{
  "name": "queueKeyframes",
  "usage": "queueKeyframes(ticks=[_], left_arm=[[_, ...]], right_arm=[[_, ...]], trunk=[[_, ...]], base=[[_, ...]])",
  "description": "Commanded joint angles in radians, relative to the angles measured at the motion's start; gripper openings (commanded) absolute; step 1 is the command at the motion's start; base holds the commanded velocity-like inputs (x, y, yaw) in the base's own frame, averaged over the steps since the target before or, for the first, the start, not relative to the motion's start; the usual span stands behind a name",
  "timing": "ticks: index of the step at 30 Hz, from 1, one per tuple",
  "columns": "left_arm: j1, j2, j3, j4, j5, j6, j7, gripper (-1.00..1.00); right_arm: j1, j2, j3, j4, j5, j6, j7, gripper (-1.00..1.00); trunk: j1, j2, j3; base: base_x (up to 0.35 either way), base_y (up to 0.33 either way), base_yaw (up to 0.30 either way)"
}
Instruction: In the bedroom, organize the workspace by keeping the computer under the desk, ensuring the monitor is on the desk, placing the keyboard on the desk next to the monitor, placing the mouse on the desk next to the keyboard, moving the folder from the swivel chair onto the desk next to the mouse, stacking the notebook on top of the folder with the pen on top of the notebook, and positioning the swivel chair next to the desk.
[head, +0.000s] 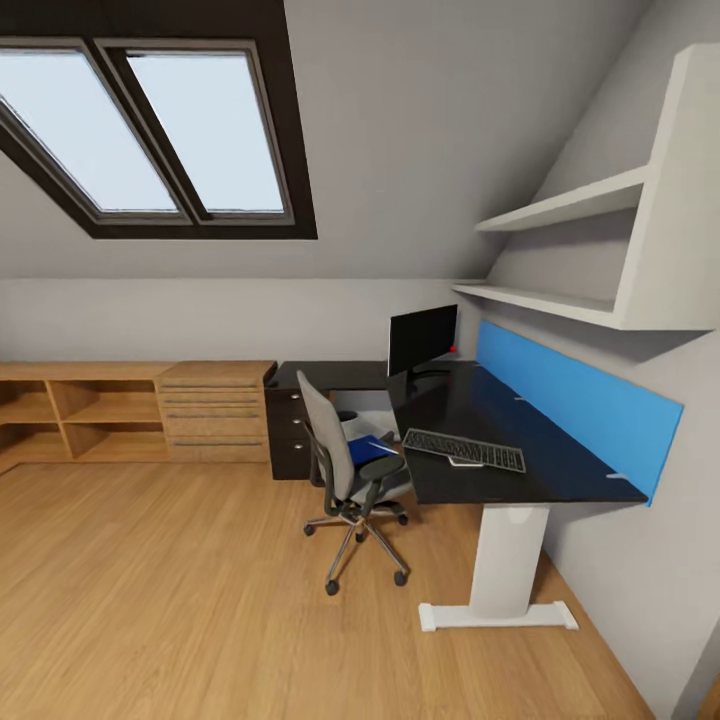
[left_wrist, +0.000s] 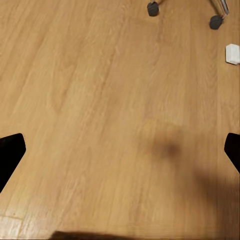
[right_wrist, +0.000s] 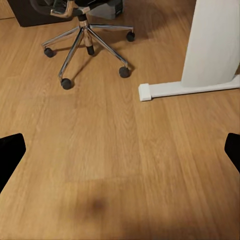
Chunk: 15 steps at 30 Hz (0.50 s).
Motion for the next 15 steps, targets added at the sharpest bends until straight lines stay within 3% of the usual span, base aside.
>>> queueKeyframes(ticks=[1, 15], left_arm=[[0.000, 0.001, -0.008, 0.000, 0.015, 0.003, 0.000, 1.00], [-0.001, 0.002, -0.008, -0.012, 0.032, 0.027, 0.001, 1.00]], right_arm=[[-0.001, 0.001, -0.003, 0.001, -0.003, -0.003, 0.002, 1.00], [-0.001, 0.001, -0.003, 0.001, -0.002, -0.003, 0.002, 1.00]], trunk=[[0.004, -0.008, -0.004], [0.058, -0.106, -0.048]], base=[[0.000, 0.000, -0.007], [0.000, 0.000, -0.002]])
